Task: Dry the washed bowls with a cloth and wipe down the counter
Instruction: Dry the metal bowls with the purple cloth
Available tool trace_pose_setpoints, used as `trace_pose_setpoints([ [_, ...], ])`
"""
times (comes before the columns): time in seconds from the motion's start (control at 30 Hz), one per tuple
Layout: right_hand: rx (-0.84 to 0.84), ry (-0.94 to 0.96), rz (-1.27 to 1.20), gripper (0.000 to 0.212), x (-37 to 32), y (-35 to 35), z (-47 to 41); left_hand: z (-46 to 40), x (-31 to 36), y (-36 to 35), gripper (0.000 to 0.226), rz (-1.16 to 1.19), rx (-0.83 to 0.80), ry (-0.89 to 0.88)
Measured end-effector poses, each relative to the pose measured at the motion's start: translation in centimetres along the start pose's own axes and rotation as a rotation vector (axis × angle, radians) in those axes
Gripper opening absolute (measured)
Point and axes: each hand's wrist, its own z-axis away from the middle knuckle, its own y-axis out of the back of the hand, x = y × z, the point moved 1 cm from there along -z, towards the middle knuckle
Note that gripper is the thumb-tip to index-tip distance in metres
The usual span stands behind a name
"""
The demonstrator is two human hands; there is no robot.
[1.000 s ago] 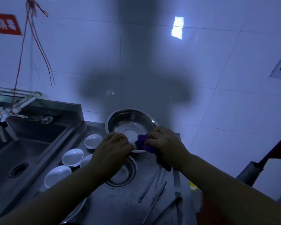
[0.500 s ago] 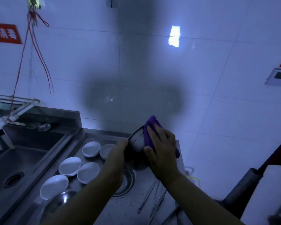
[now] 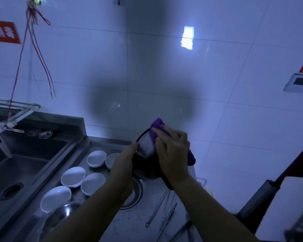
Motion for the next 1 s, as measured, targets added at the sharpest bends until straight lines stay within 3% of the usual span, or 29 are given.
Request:
trace_pose_setpoints([
  [0.13, -0.012, -0.246, -0.351, 0.034, 1.9, 0.7, -0.8, -0.7, 0.6, 1.0, 0.041, 0.195, -0.013, 0.093],
  [0.37, 0.045, -0.405, -0.474, 0.044, 1.3, 0.0, 1.7, -1.6, 0.5, 1.9, 0.046, 0.482, -0.093, 0.177],
  [0.47, 0.038, -0.306, -0.302, 0.046, 0.6, -0.1, 1.9, -1.6, 0.2, 2.0, 0.05, 0.496, -0.093, 0.181],
  [0.77, -0.228, 0.183, 0.281, 0.053, -2.5, 0.5, -0.9, -1.7, 0.7, 2.4, 0.048, 0.374, -0.101, 0.159],
  [1.0, -0.227, 0.479, 0.226, 0.043, -1.4, -0.2, 2.9, -1.7, 1.8, 3.1, 0.046, 0.497, -0.234, 0.253],
])
